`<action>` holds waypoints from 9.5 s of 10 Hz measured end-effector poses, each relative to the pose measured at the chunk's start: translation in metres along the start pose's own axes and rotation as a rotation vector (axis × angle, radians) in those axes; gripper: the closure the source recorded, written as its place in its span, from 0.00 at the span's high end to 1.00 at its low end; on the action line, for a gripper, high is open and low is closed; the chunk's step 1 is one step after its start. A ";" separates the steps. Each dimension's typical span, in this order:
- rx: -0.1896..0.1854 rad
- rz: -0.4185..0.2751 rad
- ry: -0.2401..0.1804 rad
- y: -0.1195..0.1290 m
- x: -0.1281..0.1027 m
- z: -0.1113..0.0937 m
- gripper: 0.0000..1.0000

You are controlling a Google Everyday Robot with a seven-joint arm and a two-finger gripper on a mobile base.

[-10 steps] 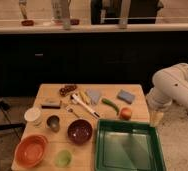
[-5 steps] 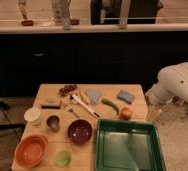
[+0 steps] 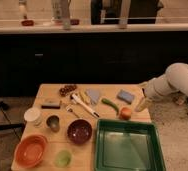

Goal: Place eraser in purple bowl

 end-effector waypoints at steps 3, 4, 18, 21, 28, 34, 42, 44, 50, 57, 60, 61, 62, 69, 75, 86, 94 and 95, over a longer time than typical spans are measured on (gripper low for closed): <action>-0.014 -0.019 -0.074 0.002 -0.019 0.010 0.80; -0.013 -0.019 -0.073 0.002 -0.018 0.009 0.80; -0.046 -0.184 -0.095 0.041 -0.149 0.091 0.80; -0.093 -0.204 -0.130 0.049 -0.176 0.114 0.80; -0.117 -0.278 -0.129 0.058 -0.217 0.139 0.80; -0.110 -0.271 -0.134 0.057 -0.217 0.141 0.80; -0.170 -0.283 -0.264 0.075 -0.305 0.221 0.80; -0.184 -0.295 -0.281 0.073 -0.315 0.232 0.80; -0.174 -0.290 -0.288 0.064 -0.341 0.262 0.80; -0.170 -0.202 -0.240 0.070 -0.330 0.295 0.80; -0.171 -0.203 -0.240 0.070 -0.331 0.295 0.80; -0.169 -0.203 -0.242 0.070 -0.332 0.295 0.80; -0.167 -0.189 -0.248 0.069 -0.331 0.298 0.80; -0.161 -0.076 -0.302 0.055 -0.325 0.344 0.80; -0.217 -0.062 -0.301 0.053 -0.332 0.388 0.80; -0.260 -0.087 -0.324 0.054 -0.336 0.398 0.06; -0.201 -0.108 -0.376 0.037 -0.348 0.368 0.06; -0.185 -0.104 -0.387 0.033 -0.347 0.360 0.06</action>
